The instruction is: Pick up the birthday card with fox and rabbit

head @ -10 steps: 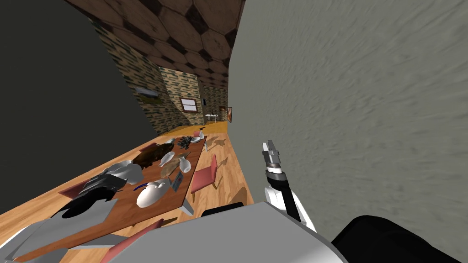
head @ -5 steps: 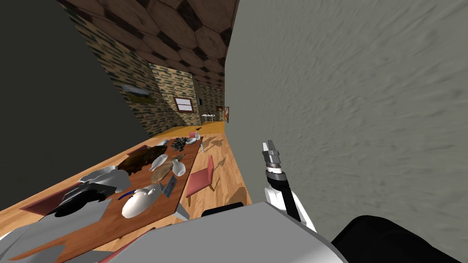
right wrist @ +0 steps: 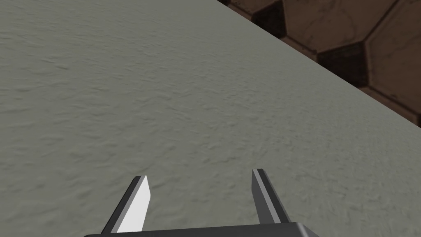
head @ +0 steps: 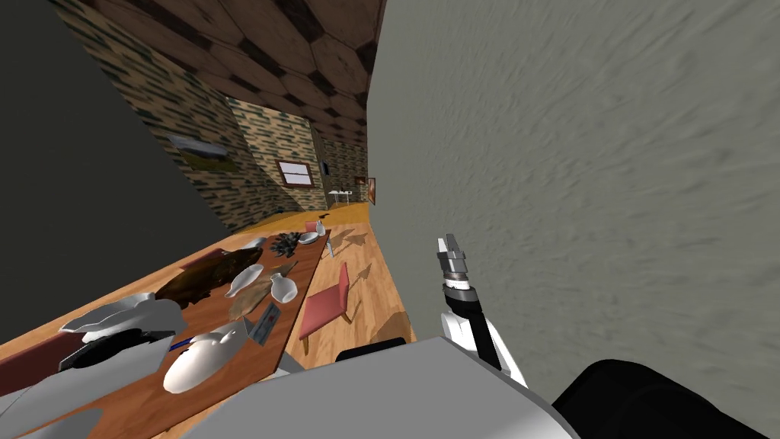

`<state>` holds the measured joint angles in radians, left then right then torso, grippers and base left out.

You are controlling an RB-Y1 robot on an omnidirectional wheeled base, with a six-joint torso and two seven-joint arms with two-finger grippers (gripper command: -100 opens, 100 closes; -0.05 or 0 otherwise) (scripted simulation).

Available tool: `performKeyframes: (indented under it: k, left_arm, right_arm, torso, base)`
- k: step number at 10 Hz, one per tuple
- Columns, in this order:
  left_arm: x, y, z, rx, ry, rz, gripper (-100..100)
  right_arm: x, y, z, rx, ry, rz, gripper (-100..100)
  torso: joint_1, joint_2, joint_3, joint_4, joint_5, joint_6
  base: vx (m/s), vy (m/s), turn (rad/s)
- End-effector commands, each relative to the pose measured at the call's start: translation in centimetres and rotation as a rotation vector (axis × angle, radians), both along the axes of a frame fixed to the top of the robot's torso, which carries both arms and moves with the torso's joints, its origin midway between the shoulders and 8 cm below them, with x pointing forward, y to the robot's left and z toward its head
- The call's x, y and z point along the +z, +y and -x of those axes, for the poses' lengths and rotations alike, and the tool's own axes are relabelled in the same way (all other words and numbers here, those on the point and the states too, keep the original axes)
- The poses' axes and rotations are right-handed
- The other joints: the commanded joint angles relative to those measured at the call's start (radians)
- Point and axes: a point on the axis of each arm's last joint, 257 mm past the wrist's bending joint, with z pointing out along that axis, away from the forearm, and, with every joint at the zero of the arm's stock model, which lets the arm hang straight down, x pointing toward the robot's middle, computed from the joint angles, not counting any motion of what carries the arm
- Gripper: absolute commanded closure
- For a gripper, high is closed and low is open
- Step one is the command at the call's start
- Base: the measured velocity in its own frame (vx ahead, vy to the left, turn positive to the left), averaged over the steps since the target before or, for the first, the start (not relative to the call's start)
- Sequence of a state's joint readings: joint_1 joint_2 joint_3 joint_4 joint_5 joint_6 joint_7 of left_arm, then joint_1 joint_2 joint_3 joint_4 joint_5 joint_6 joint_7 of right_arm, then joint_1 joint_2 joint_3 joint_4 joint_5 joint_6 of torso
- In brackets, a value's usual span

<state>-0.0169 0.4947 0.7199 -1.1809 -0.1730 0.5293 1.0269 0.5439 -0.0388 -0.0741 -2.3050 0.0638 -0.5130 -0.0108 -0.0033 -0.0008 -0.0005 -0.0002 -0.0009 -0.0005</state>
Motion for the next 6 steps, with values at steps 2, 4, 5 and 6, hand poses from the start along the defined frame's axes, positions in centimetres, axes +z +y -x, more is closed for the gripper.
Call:
performKeyframes:
  k: [2,4,5,6]
  left_arm:
    - [-2.2,0.5,1.7,0.114,-0.012,0.107,-100]
    - [-4.3,0.3,3.2,0.186,-0.01,0.181,-100]
    - [-4.9,0.1,3.6,0.195,0.004,0.195,-100]
    - [-6.4,-0.2,4.6,0.251,-0.006,0.253,-100]
  right_arm:
    - [0.0,0.0,0.0,0.0,0.0,0.0,0]
    - [0.0,0.0,0.0,0.0,0.0,0.0,0]
    - [0.0,0.0,0.0,0.0,0.0,0.0,0]
    - [0.0,0.0,0.0,0.0,0.0,0.0,0]
  torso:
    - [0.001,0.0,0.0,0.0,0.0,0.0]
    - [0.001,-0.001,0.0,0.0,0.0,0.0]
    - [0.001,-0.001,0.0,0.0,0.0,0.0]
    - [0.002,0.0,0.0,0.0,0.0,0.0]
  base:
    - [0.037,-0.034,-0.096]
    - [0.036,-0.025,-0.087]
    - [0.034,-0.019,-0.054]
    - [0.031,-0.032,-0.111]
